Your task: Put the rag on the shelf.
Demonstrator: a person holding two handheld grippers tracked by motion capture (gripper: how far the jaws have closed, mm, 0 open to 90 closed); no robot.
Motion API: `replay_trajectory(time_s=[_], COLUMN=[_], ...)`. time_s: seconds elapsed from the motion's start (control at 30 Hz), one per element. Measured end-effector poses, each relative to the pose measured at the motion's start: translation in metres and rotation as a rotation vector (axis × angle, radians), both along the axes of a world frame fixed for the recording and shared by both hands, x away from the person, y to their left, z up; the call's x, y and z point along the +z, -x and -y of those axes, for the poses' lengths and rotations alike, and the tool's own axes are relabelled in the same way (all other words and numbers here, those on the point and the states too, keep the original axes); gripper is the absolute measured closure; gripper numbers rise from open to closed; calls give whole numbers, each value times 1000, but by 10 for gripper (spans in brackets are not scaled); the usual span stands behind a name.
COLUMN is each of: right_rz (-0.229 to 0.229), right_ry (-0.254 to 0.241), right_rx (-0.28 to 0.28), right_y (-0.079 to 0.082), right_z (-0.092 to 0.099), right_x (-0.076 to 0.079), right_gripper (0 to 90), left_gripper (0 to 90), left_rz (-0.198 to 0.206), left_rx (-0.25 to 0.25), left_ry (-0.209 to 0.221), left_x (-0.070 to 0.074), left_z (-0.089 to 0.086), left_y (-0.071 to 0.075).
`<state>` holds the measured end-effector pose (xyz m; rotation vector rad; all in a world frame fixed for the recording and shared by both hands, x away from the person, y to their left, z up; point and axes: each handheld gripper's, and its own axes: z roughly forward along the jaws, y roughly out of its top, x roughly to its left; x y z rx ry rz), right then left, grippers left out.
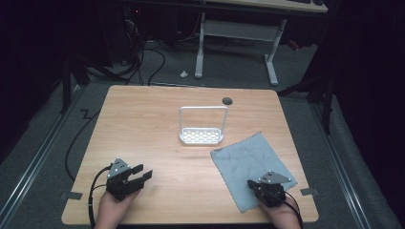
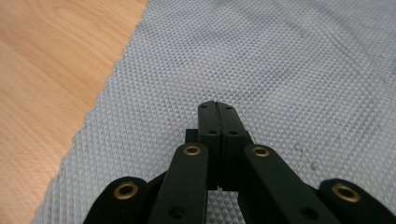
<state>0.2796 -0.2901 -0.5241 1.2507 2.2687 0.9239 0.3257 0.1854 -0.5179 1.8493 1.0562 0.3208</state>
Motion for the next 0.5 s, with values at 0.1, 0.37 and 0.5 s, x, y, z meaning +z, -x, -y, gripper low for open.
replay_trajectory(time_s=[0.1,0.37,0.5], right_rz=[-5,0,31], right_ry=[-7,0,3], right_rx=[27,184,165], right_y=[1,7,4], right_z=[-9,-53,-49], right_x=[0,-1,3], right_gripper=[900,900,900], left_gripper=[502,495,495], left_rz=[-21,0,-6], left_rx=[4,-2,-6], left_ry=[19,-1,-12], left_x=[1,2,1], left_z=[0,1,0], left_y=[-1,2,2])
